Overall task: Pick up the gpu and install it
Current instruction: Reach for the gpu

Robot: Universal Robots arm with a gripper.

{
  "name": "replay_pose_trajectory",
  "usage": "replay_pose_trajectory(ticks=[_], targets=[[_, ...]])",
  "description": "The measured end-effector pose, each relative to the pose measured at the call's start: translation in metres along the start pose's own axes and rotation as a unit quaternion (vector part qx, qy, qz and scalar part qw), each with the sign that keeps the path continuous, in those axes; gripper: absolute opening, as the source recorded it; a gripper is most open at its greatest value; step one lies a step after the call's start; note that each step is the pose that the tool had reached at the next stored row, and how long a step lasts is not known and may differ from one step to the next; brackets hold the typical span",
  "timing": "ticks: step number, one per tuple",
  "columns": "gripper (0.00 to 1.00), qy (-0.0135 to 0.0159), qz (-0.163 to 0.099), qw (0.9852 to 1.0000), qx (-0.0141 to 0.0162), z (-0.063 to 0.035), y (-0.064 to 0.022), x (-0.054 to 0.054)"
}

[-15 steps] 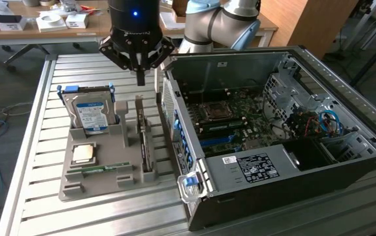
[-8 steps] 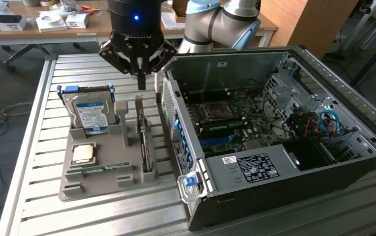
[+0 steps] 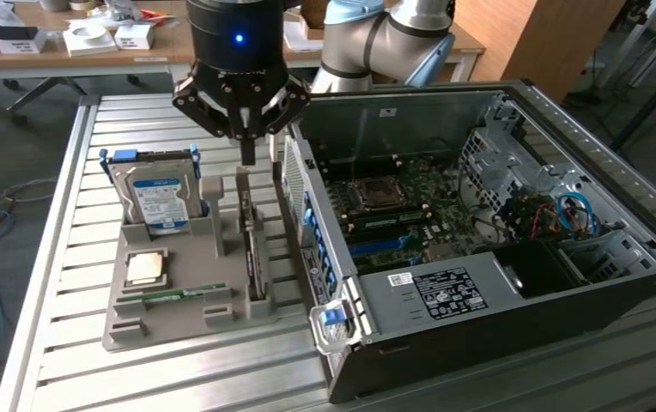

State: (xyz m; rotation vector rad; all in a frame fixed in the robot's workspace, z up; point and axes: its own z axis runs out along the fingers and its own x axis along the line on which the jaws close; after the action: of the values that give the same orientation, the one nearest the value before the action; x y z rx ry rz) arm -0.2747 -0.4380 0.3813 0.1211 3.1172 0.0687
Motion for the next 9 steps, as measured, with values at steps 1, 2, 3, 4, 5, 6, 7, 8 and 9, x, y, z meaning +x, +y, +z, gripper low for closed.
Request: replay_pose_trajectory(ticks=[1, 2, 3, 4, 5, 6, 7, 8, 9], targets=[[0.11, 0.0, 0.0, 1.0, 0.0, -0.0001, -0.0014, 0.0003], [0.11, 0.0, 0.0, 1.0, 0.0, -0.0001, -0.0026, 0.0008], [0.11, 0.0, 0.0, 1.0, 0.0, -0.0002, -0.004, 0.0014], [0.11, 0.0, 0.0, 1.0, 0.0, -0.0003, -0.0051, 0.0021], [0.11, 0.0, 0.0, 1.0, 0.0, -0.0003, -0.0061, 0.003], [0.11, -0.0001, 0.0, 1.0, 0.0, -0.0003, -0.0071, 0.0037], [0.11, 0.0, 0.0, 1.0, 0.0, -0.0004, -0.0082, 0.0042], [0.11, 0.0, 0.0, 1.0, 0.0, -0.0005, -0.0096, 0.0045], [0.11, 0.0, 0.0, 1.0, 0.0, -0.0005, -0.0109, 0.0048]])
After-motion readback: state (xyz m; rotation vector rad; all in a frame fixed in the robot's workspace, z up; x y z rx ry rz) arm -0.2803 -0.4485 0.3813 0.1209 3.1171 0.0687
